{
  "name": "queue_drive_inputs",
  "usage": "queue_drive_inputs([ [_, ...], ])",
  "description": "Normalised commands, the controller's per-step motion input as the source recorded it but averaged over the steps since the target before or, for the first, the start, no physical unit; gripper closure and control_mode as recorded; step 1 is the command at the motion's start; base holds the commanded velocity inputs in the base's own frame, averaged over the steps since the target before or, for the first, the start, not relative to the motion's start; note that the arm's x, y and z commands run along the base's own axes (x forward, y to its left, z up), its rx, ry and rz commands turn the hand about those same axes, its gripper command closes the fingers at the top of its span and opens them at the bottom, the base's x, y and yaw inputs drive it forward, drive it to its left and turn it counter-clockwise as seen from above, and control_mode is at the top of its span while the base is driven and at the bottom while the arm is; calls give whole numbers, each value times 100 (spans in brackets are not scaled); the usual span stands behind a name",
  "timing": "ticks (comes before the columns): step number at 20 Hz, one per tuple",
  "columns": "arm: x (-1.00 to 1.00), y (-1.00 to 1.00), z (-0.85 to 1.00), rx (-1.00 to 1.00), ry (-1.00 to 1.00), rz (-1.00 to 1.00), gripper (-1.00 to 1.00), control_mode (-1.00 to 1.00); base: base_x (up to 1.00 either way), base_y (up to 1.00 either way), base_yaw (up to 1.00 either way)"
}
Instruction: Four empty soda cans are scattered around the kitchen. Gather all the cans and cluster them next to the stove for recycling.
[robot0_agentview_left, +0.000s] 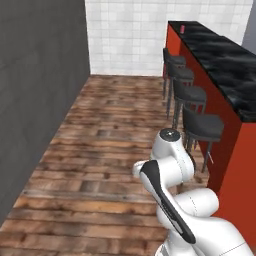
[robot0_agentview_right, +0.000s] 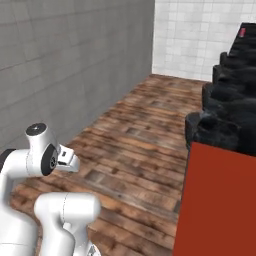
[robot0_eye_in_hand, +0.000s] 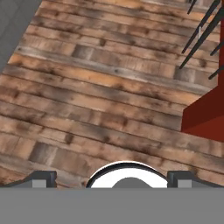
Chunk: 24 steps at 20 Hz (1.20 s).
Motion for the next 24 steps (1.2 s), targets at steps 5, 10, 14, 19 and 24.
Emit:
queue_drive_inputs([
  [5,0,0,0,0,0,0,-100,100,52,31,-36],
  [10,0,0,0,0,0,0,-100,100,58,31,-25],
  [14,0,0,0,0,0,0,-100,100,59,31,-24],
  [19,0,0,0,0,0,0,-100,100,59,32,-22],
  [24,0,0,0,0,0,0,-100,100,58,35,-18],
])
